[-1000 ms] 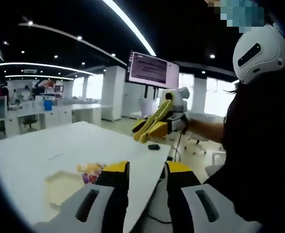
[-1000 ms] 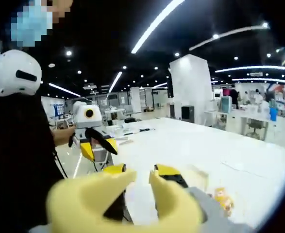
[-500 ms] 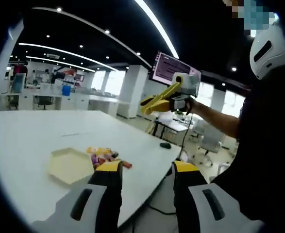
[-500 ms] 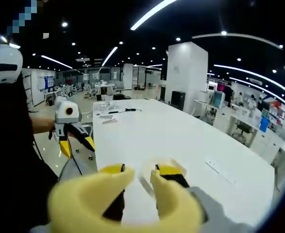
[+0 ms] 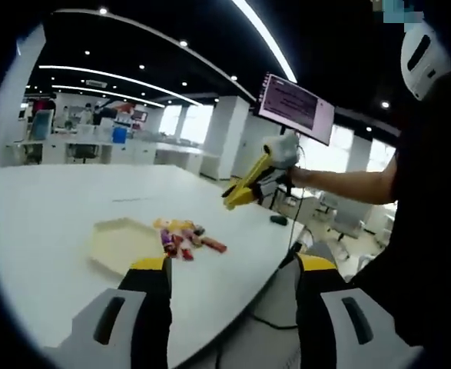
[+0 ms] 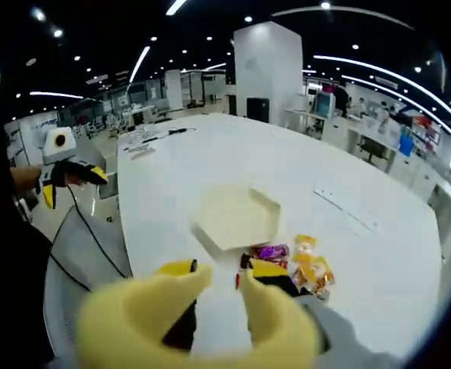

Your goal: Place the target food into the container with the food tongs after gripping and lifting it, then release it inside without dropping or visibly crushing the food.

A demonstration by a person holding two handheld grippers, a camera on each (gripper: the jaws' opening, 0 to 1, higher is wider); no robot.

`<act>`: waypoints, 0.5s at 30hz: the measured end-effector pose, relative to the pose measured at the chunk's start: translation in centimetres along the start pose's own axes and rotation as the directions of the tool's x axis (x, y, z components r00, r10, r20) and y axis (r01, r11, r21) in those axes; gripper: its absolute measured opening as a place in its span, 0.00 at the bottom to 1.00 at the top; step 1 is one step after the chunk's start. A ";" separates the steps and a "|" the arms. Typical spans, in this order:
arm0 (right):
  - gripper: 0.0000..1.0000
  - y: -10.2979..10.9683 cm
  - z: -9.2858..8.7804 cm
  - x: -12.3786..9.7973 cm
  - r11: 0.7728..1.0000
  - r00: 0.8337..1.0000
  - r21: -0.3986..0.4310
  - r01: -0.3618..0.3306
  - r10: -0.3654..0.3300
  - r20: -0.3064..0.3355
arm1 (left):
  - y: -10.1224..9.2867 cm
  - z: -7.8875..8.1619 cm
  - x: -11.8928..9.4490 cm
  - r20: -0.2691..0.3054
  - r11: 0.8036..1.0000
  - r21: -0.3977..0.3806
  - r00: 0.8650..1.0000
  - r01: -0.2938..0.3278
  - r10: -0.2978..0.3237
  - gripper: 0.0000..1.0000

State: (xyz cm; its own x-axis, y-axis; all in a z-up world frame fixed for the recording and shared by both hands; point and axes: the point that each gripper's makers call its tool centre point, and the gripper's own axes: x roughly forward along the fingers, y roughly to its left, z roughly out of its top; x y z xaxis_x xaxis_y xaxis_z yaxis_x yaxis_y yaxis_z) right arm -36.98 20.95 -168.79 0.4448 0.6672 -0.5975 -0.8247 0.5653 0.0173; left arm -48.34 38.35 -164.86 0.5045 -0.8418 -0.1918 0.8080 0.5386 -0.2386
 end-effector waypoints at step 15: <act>0.26 -1.5 -3.4 6.1 1.000 0.996 -0.024 0.003 -0.005 -0.094 | 2.2 -3.0 2.2 0.030 0.978 0.138 0.988 -0.157 0.154 0.99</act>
State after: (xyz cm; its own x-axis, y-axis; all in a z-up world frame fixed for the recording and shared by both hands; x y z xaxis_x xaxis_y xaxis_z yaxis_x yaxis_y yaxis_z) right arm -34.22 22.50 -175.21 0.4143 0.6158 -0.6701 -0.8317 0.5552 -0.0040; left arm -46.36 37.76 -168.62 0.6319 -0.7495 -0.1975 0.7532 0.6539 -0.0716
